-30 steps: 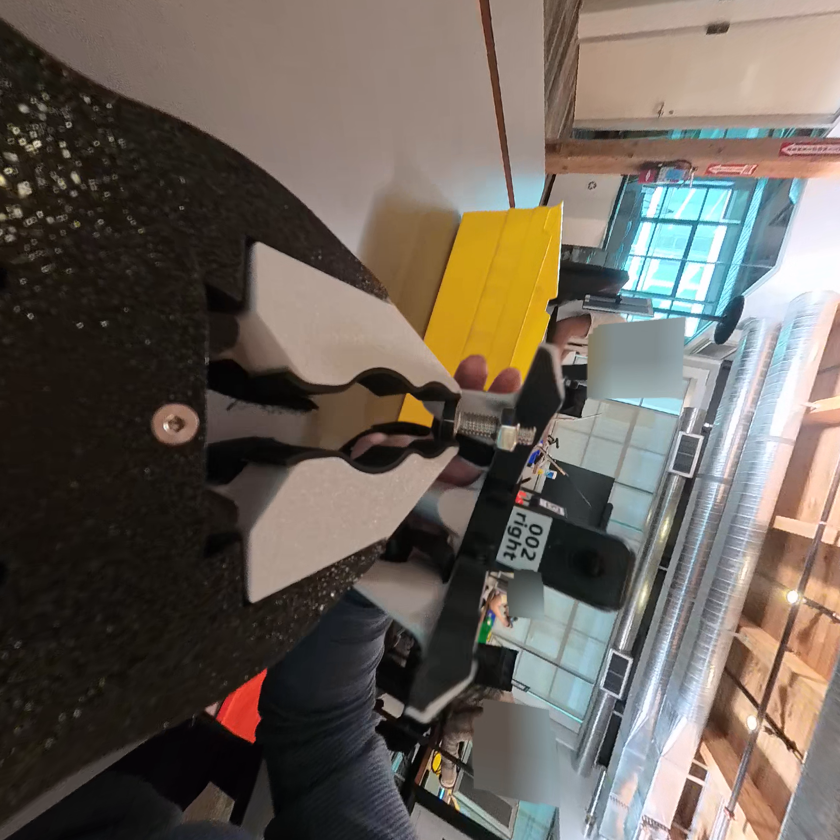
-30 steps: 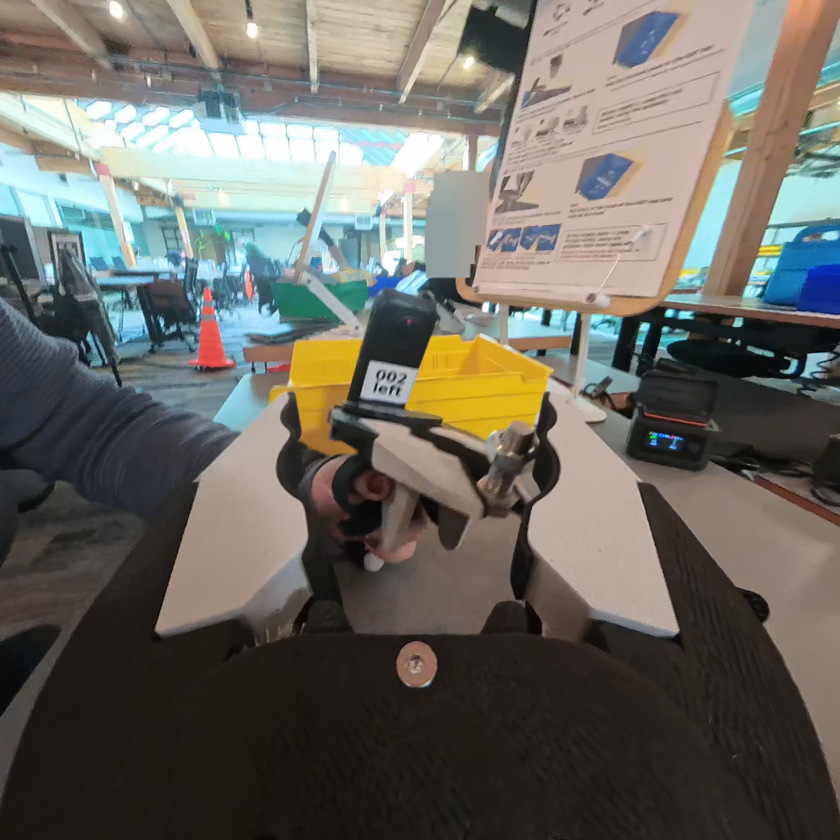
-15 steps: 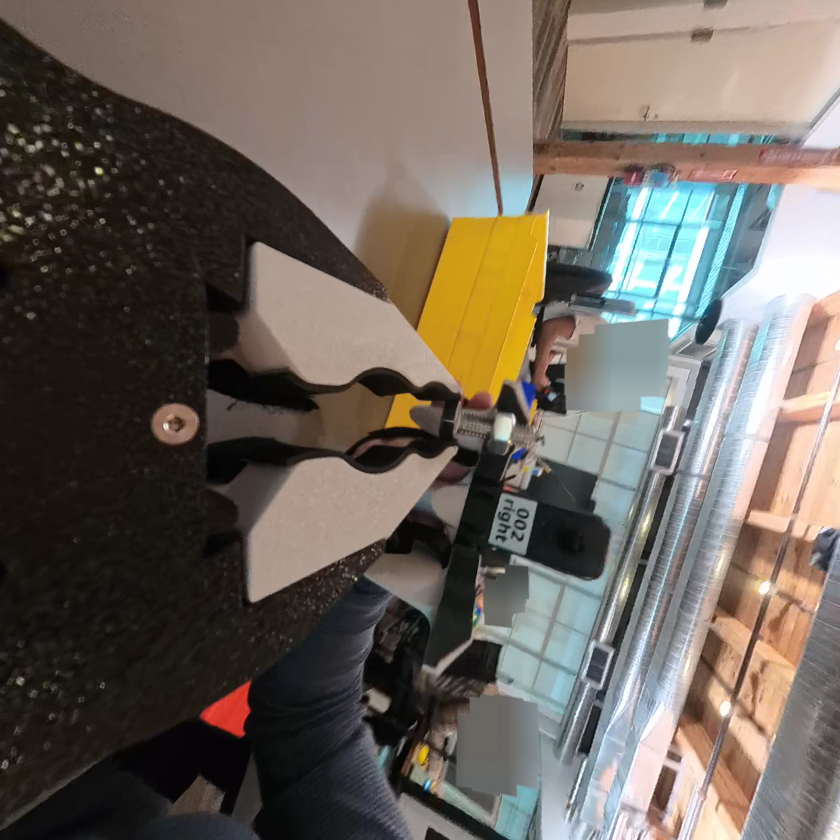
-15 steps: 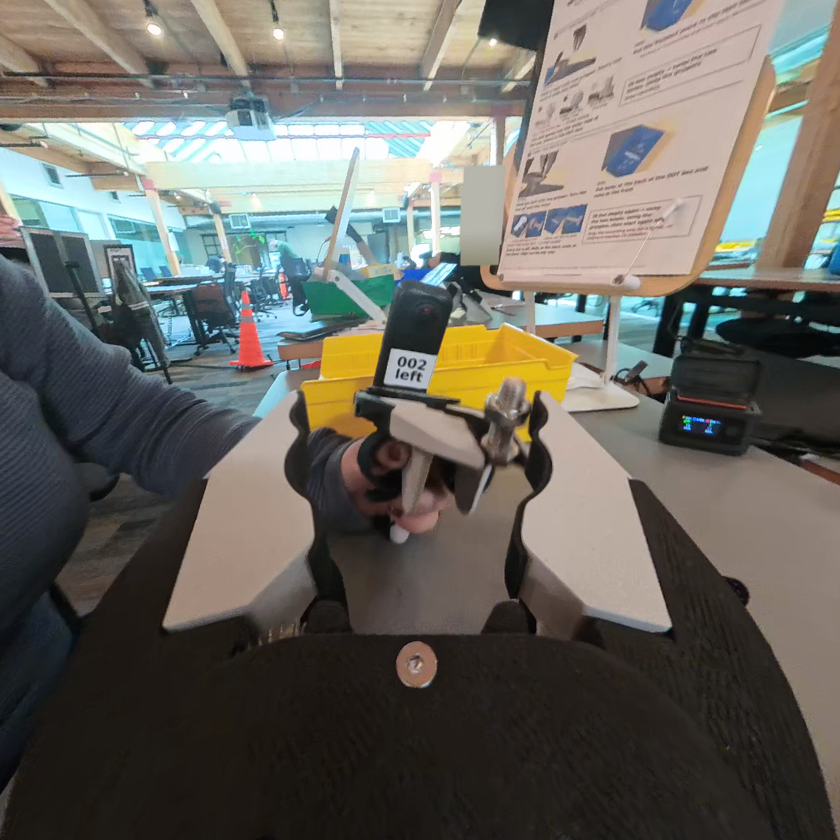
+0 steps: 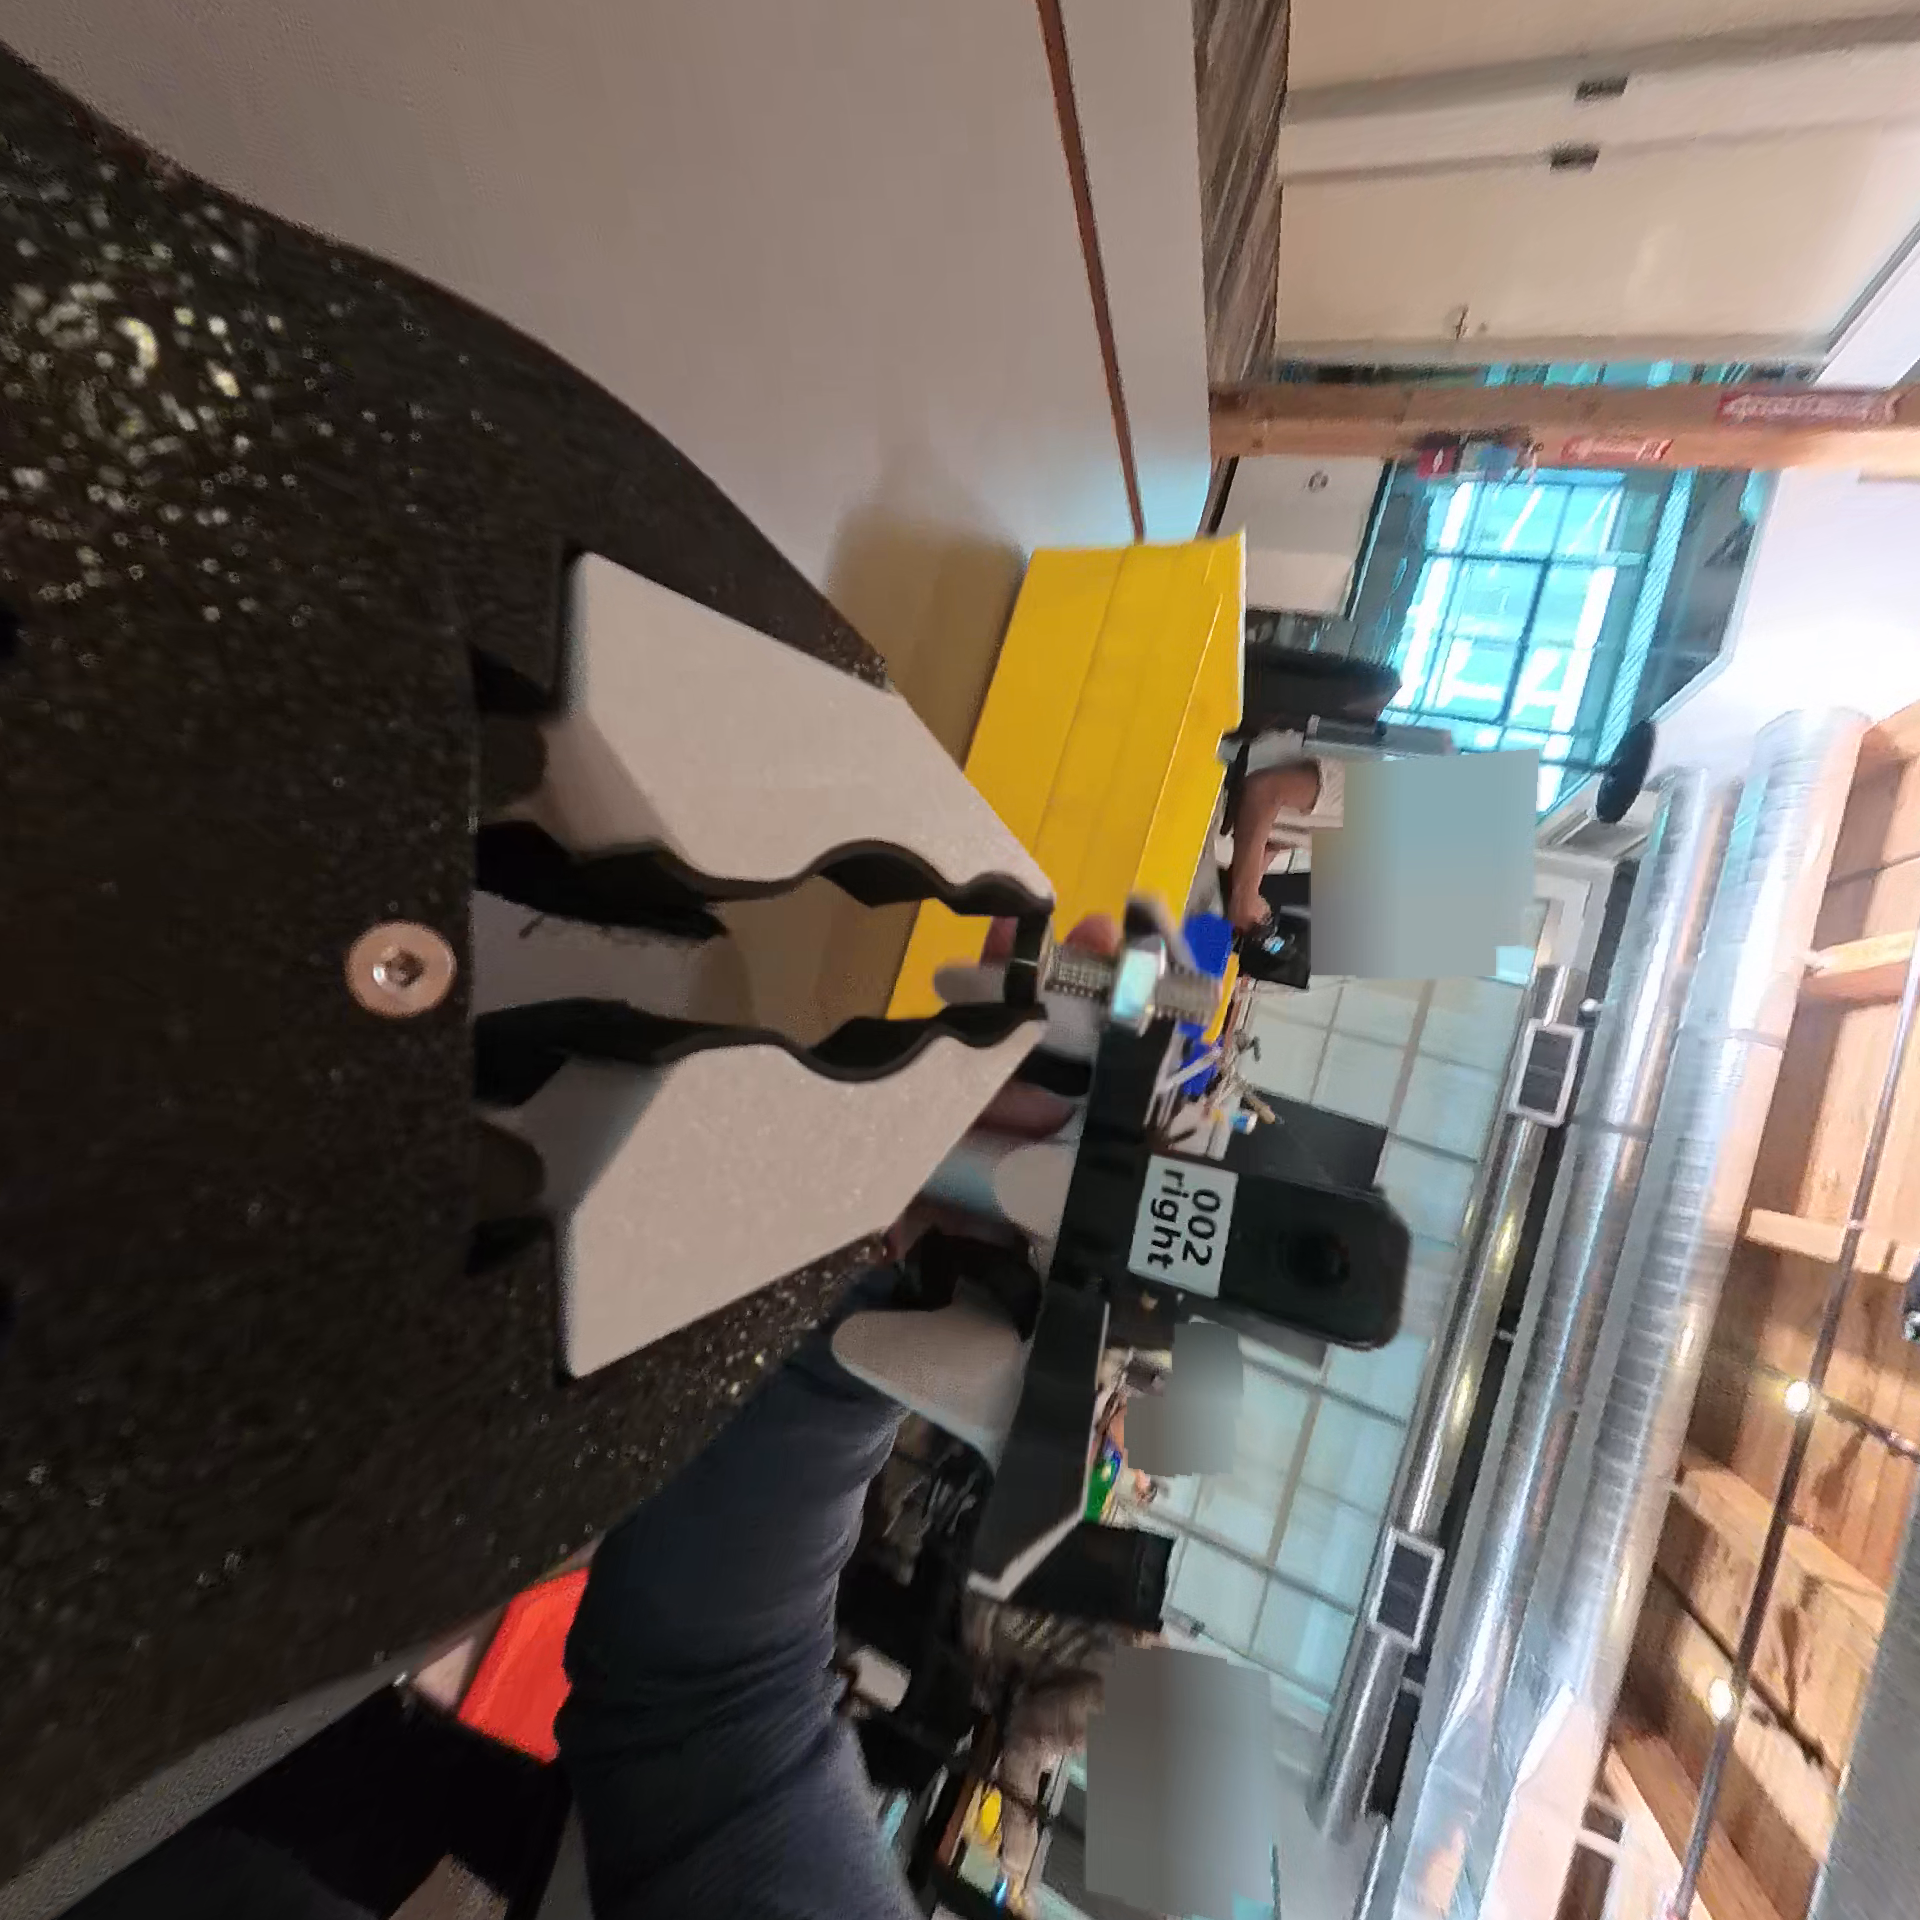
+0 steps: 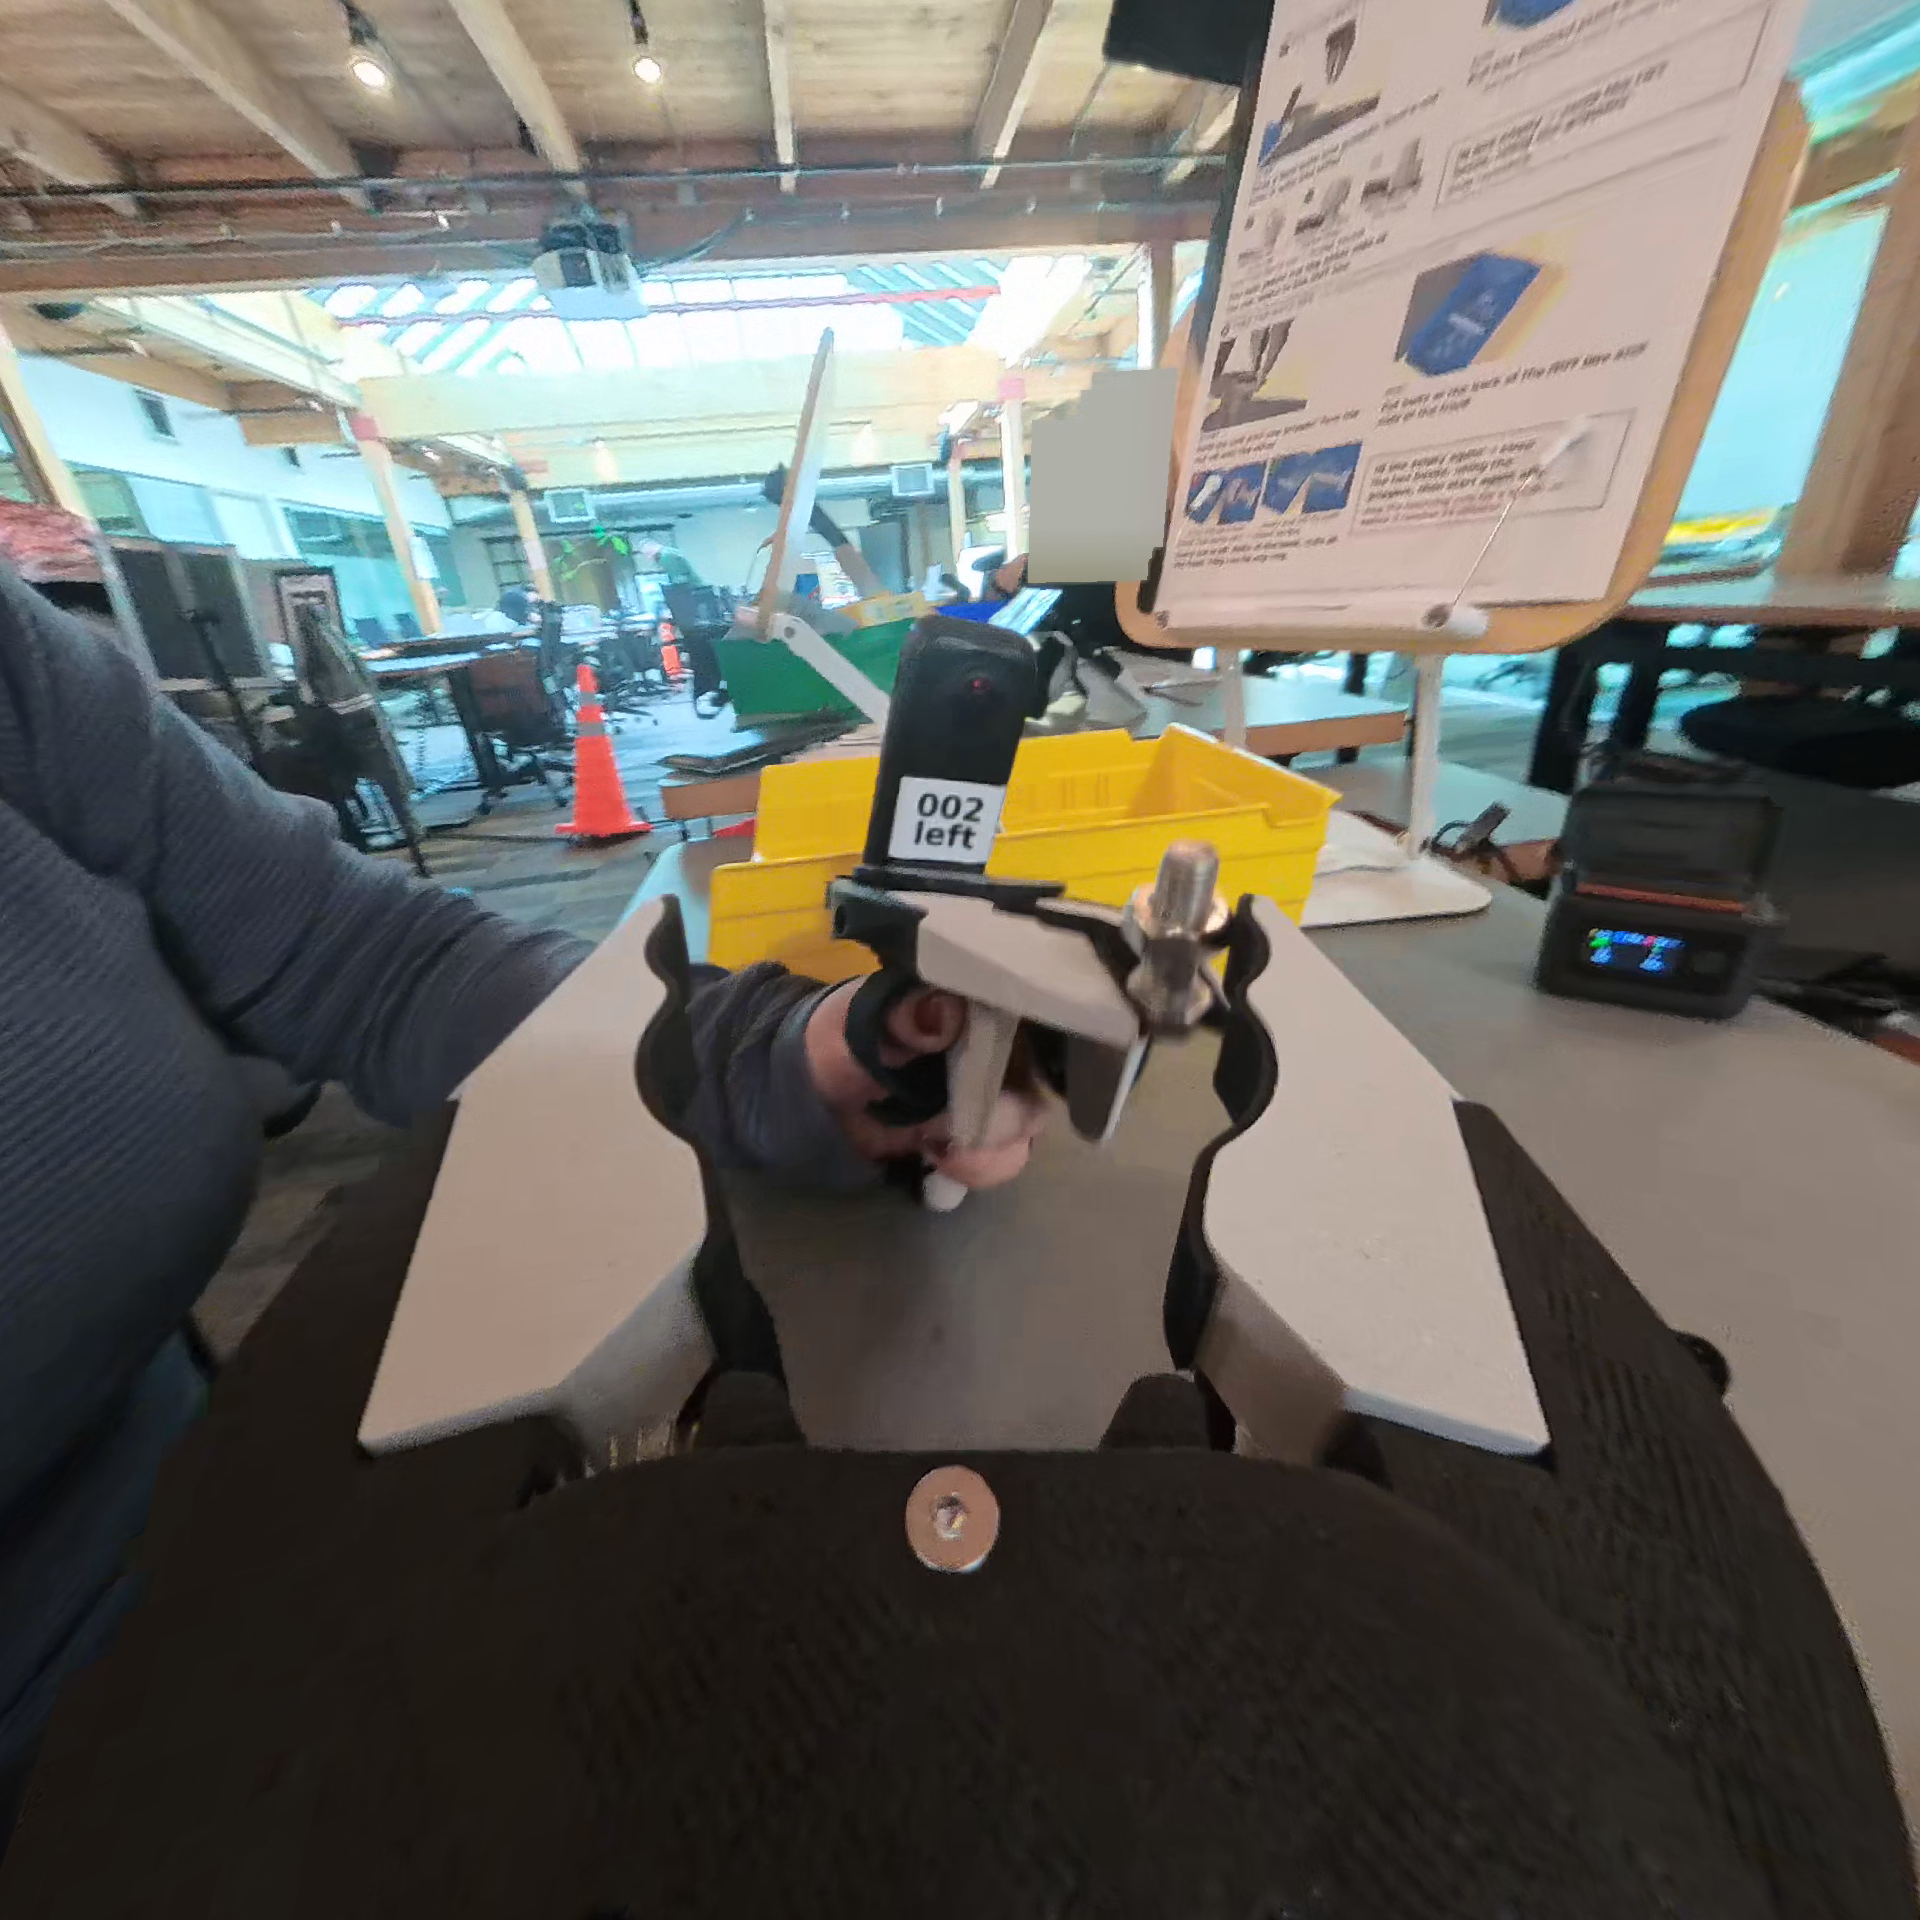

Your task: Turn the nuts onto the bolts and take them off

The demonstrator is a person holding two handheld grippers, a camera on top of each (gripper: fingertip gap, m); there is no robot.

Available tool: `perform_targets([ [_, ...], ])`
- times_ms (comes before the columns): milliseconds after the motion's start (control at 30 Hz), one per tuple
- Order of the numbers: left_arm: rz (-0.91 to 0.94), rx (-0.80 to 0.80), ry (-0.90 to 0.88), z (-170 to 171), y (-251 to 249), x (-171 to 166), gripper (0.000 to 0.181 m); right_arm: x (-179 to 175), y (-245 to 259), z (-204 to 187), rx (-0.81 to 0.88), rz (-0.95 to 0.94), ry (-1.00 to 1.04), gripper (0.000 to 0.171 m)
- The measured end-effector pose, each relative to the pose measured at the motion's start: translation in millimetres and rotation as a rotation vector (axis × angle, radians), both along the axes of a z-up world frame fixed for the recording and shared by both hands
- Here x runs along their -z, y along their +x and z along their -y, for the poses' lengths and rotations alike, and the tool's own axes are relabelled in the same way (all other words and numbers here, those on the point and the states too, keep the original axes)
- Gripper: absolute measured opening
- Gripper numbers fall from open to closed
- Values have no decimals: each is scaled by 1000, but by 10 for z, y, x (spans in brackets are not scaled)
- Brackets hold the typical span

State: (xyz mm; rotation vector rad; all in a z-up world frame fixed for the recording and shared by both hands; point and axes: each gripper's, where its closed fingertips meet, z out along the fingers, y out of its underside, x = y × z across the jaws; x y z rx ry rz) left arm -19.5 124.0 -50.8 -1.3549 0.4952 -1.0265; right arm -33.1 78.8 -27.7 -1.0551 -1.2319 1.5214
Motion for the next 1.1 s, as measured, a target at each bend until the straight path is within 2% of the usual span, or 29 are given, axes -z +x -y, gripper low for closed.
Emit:
perform_targets([
  [33,18,-32,-7,-41,-98,-15,14,1,70,-18,-34,8,-31,98],
  [67,34,-54,-20,-79,-177,-17,14,-4,156,12,-100,12,-57,74],
  [167,8,-26,-7,-39,-112,-1,14,-38,149,-276,68,-20,-56,69],
  [267,-55,13,12,19,67,33,14,-52,117,-360,175,-25,7,49],
  [400,-93,37,25,56,138,74,14,-55,111,-371,179,-12,-8,33],
  [500,-100,46,46,95,177,55,14,-10,104,-359,158,19,-10,8],
  [600,-76,15,86,105,185,-5,14,-47,141,-349,152,38,15,7],
  [633,-89,-13,115,101,186,-20,23,-87,174,-371,179,38,43,7],
  [667,-129,-58,120,59,182,10,59,-170,247,-416,222,29,72,8],
  [700,-200,-104,125,13,188,77,85,-298,364,-466,269,8,92,7],
  [733,-264,-157,144,-25,180,136,96,-443,521,-528,329,-12,112,7],
  [767,-302,-214,170,-55,156,159,98,-569,709,-612,415,-14,152,7],
  [833,-365,-295,208,-92,122,174,102,-627,1156,-899,668,122,248,8],
  [933,-423,-321,218,-115,141,236,100,-186,1922,-1347,951,609,173,8],
  [1033,-420,-323,214,-121,142,237,98,434,2543,-1567,1021,1098,-11,8],
  [1100,-413,-319,205,-123,140,240,96,726,2730,-1630,976,1283,-95,8],
])
